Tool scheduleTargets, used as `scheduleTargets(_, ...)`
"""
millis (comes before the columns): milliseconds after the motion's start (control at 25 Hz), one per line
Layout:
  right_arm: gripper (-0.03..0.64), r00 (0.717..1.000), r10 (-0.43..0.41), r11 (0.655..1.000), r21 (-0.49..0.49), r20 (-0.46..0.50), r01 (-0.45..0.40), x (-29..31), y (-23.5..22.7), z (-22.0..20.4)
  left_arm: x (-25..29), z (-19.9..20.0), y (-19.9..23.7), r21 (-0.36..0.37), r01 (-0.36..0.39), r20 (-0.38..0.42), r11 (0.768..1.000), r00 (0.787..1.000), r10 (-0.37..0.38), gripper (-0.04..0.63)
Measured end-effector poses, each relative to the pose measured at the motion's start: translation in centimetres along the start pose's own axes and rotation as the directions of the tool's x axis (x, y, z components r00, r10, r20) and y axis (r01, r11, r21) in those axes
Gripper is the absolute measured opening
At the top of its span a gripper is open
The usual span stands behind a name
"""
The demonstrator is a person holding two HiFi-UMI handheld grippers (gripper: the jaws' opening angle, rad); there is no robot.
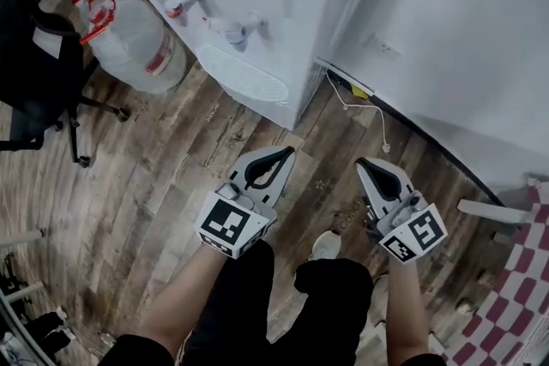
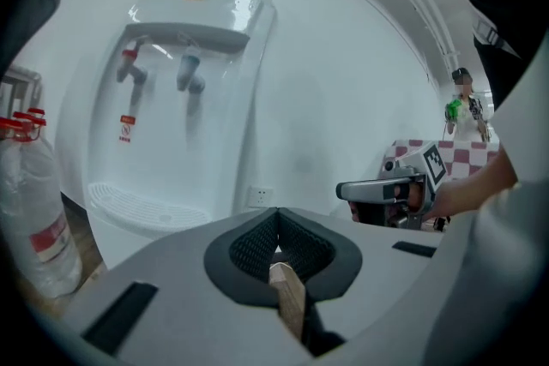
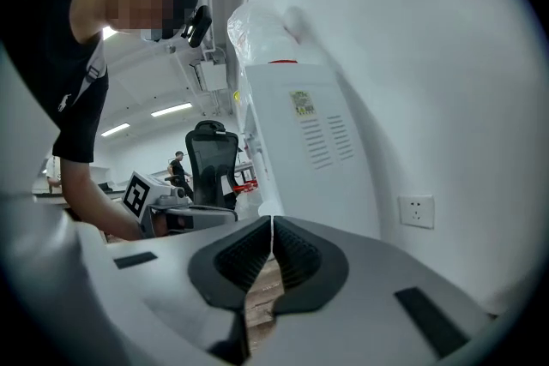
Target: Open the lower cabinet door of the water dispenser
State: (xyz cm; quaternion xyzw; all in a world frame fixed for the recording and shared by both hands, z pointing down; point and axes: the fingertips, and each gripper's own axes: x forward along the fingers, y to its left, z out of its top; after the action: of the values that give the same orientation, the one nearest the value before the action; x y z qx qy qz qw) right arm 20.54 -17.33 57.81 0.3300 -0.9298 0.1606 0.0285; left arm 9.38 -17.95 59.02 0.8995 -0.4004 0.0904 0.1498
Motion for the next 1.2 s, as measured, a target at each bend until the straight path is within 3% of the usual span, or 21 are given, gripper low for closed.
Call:
scheduleTargets(280,0.025,0.999,0.042,0.998,-0.054,0.023,-0.041,3.5,-4.2,-7.6,5.1,-7.3,2.9,0.069,-0.016,0.030,0.997,0.999,0.014,0.014)
scheduleTargets(480,0.025,0.999,0.050,0.995,-0.093,0.018,-0.048,5.0,-6.0,-11.3,7.1,-9.9,4.3,0.074,-0.038,0.062,0.997,0.998,0.033,0.014)
scheduleTargets(800,0.025,0.998,0.066,0.984,-0.164,0.007,-0.064,10.3,-6.0,-13.0,7.8,-11.3,6.3,0.088,-0.078,0.076,0.993,0.995,0.071,0.014)
scheduleTargets(1080,0.028,0.998,0.045,0.980,-0.195,0.049,-0.034,14.3,-5.8,-11.9,7.0,-11.5,8.1,0.072,-0.113,0.090,0.991,0.990,0.106,0.014)
scheduleTargets(1200,0.109,0.997,0.043,0.978,-0.205,0.065,-0.028,15.2,-6.0,-11.5,6.7,-11.3,8.4,0.076,-0.119,0.097,0.990,0.989,0.112,0.014)
